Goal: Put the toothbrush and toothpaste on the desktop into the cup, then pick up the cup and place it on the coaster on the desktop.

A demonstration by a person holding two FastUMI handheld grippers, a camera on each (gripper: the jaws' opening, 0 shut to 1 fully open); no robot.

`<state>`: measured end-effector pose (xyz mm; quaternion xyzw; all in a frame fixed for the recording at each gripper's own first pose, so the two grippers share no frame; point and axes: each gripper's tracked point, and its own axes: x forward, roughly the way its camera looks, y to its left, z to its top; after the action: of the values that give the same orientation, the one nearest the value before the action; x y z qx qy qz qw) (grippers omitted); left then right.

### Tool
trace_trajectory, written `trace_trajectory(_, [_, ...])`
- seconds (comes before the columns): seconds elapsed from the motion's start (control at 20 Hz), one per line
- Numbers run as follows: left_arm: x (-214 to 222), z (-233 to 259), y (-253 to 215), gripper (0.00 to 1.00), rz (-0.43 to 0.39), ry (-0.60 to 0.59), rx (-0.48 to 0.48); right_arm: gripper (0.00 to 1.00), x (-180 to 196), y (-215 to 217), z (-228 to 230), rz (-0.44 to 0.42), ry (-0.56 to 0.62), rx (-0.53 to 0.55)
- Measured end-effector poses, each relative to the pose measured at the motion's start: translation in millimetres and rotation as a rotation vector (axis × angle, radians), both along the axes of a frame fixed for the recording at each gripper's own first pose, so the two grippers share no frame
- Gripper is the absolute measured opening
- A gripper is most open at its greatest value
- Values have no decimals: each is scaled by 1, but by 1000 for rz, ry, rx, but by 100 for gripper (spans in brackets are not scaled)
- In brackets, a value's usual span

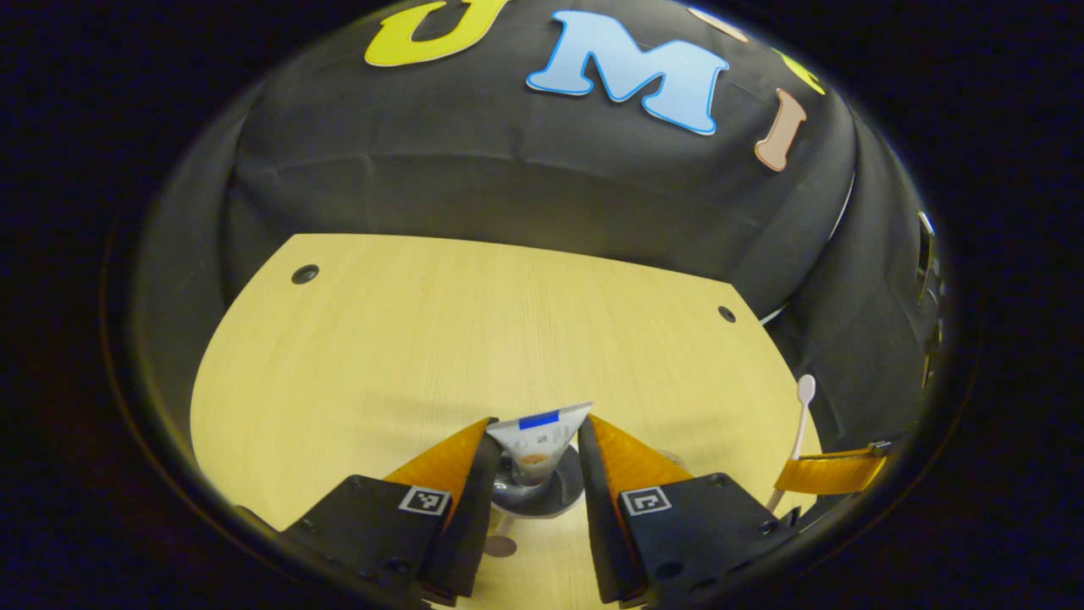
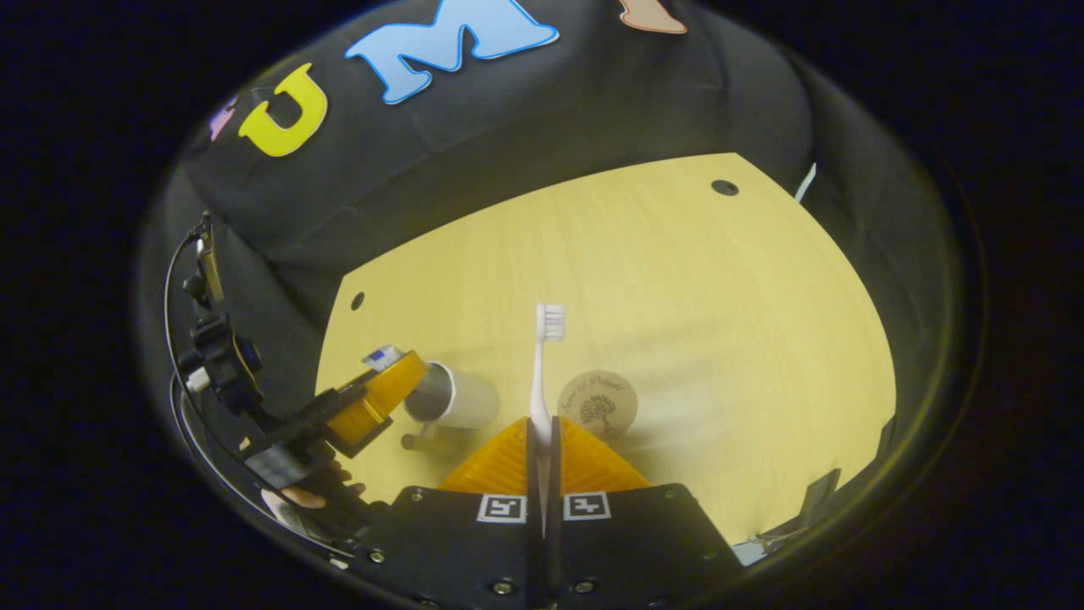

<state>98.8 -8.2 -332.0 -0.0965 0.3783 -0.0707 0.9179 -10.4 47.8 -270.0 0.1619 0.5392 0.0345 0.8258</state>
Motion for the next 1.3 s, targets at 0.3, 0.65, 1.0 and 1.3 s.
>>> trace_trajectory(0.3, [-22,29,20,59,18,-41,-1,2,26,32,12,36,-58,28])
trace_trajectory(0.65, [-71,53,95,59,131,-54,-8,2,60,61,9,33,-80,46])
trace_trajectory(1.0, [-112,53,181,59,267,-35,18,2,104,85,-3,-56,-124,54])
trace_trajectory(1.3, [-121,42,222,60,301,1,41,2,113,101,-23,-114,-200,2])
